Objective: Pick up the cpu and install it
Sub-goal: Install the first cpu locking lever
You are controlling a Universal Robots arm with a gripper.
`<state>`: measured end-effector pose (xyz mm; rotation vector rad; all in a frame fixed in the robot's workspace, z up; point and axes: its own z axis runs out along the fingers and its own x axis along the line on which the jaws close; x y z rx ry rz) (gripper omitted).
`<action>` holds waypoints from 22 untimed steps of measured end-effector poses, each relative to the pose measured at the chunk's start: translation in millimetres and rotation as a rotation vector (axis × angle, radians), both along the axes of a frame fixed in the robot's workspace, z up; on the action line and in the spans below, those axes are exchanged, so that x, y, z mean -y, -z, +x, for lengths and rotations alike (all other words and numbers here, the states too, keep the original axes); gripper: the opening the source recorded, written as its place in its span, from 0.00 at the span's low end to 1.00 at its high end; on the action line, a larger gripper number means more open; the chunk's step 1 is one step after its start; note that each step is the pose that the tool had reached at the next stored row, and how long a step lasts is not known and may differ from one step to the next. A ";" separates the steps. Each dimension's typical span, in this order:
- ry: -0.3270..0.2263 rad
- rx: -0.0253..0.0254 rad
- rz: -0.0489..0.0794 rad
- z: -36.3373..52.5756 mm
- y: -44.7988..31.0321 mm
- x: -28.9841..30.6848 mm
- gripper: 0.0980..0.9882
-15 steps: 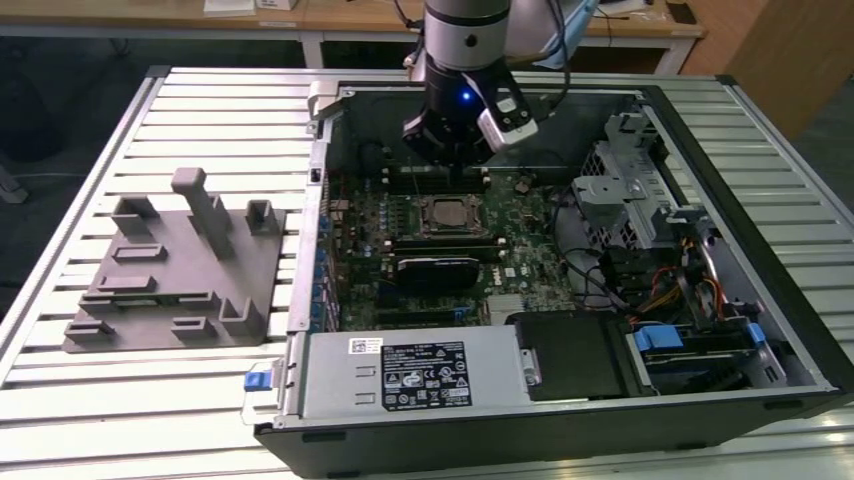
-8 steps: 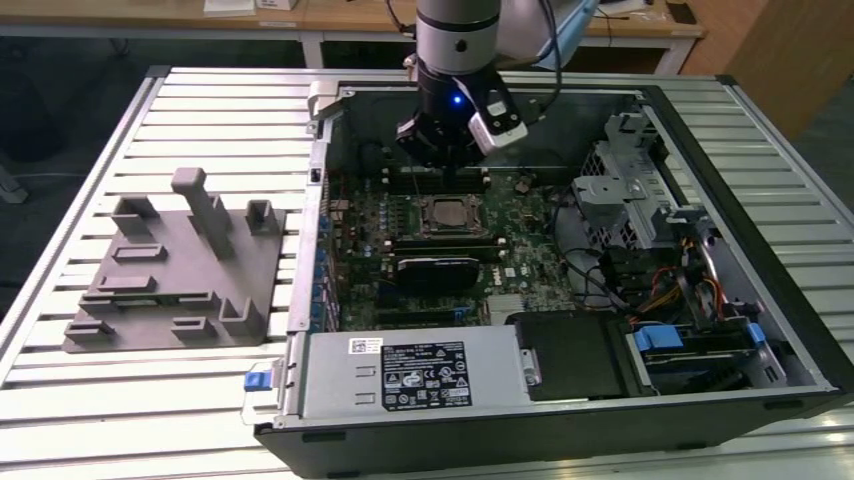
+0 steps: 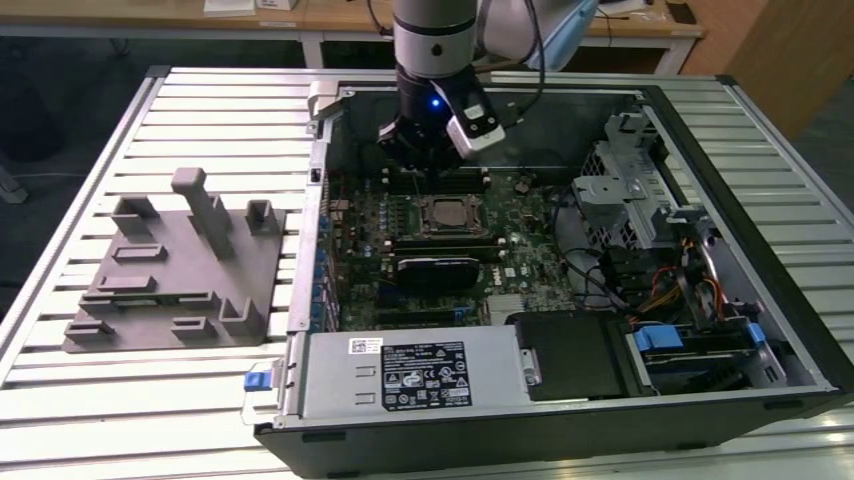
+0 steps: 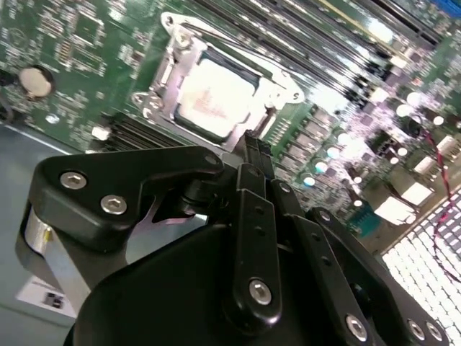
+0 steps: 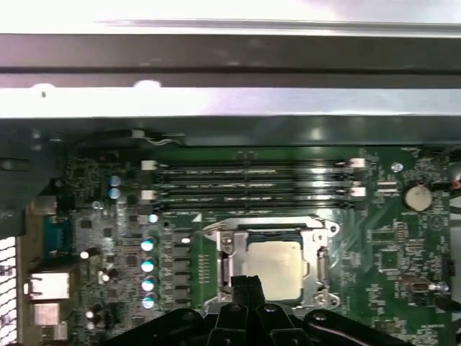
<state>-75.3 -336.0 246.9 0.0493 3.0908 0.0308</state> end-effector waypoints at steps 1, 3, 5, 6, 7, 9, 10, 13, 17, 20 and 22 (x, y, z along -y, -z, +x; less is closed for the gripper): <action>0.000 0.0001 0.000 -2.5 0.3 0.0 0.01; 0.000 0.0001 0.000 -8.6 0.9 0.0 0.01; 0.000 0.0001 0.000 -11.9 1.1 0.0 0.01; 0.000 0.0002 0.000 -12.4 1.2 -0.1 0.01; 0.000 0.0001 0.000 -12.6 1.1 -0.1 0.01; 0.000 0.0000 0.000 -12.8 1.1 0.0 0.01; 0.000 0.0001 0.000 -12.8 1.1 0.0 0.01; 0.000 0.0001 0.000 -13.0 1.1 0.0 0.01; 0.000 0.0001 0.000 -13.9 1.3 0.0 0.01; 0.000 0.0000 0.001 -16.5 1.4 0.1 0.01; 0.000 0.0001 0.001 -19.8 1.7 0.0 0.01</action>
